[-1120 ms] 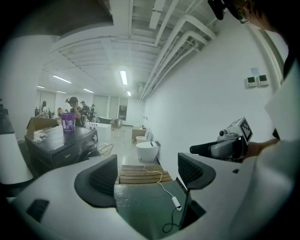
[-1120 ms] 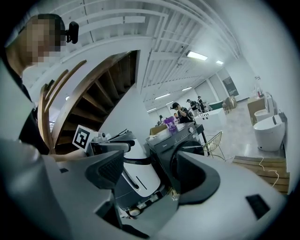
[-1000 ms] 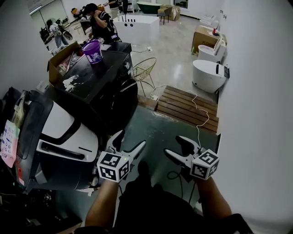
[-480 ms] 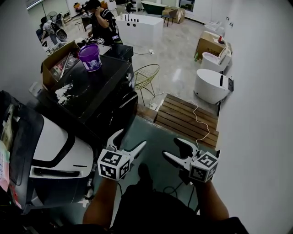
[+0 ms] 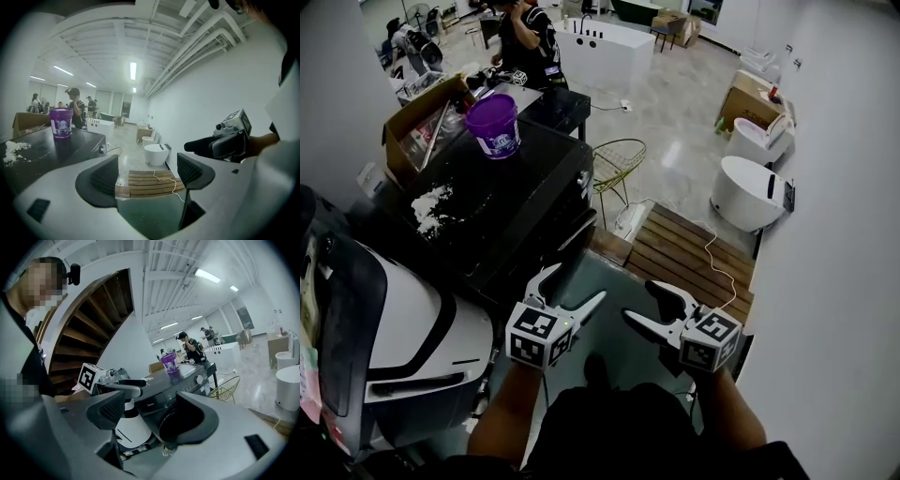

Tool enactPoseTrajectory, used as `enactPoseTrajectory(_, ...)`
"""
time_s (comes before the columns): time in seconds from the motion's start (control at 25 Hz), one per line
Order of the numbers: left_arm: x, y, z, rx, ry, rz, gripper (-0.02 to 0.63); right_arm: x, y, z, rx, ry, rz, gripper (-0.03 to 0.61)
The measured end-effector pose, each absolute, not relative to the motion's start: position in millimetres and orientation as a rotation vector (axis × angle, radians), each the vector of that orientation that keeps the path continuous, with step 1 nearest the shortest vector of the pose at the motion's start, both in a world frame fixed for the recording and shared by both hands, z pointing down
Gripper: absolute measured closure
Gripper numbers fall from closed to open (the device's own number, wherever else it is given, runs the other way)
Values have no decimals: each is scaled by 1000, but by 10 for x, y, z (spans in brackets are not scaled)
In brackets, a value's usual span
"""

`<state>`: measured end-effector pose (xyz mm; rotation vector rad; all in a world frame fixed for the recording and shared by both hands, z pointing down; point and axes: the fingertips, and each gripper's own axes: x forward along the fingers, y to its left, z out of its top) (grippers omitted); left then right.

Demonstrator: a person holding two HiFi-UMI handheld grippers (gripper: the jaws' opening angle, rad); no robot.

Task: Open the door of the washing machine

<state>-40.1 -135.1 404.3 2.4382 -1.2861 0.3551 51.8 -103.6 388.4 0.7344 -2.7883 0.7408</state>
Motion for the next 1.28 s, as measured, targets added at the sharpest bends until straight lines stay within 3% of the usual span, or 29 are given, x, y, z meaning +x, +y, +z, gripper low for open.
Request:
enactPoseTrajectory(0.6, -1283, -1686, 4337, 2138, -1578, 253, 219, -306, -1799, 4144, 289, -2746, 743, 235)
enactPoseTrajectory(1.28, -925, -2714, 4176, 1686, -2009, 146, 232, -32, -3252, 4170, -371, -2686, 509, 249)
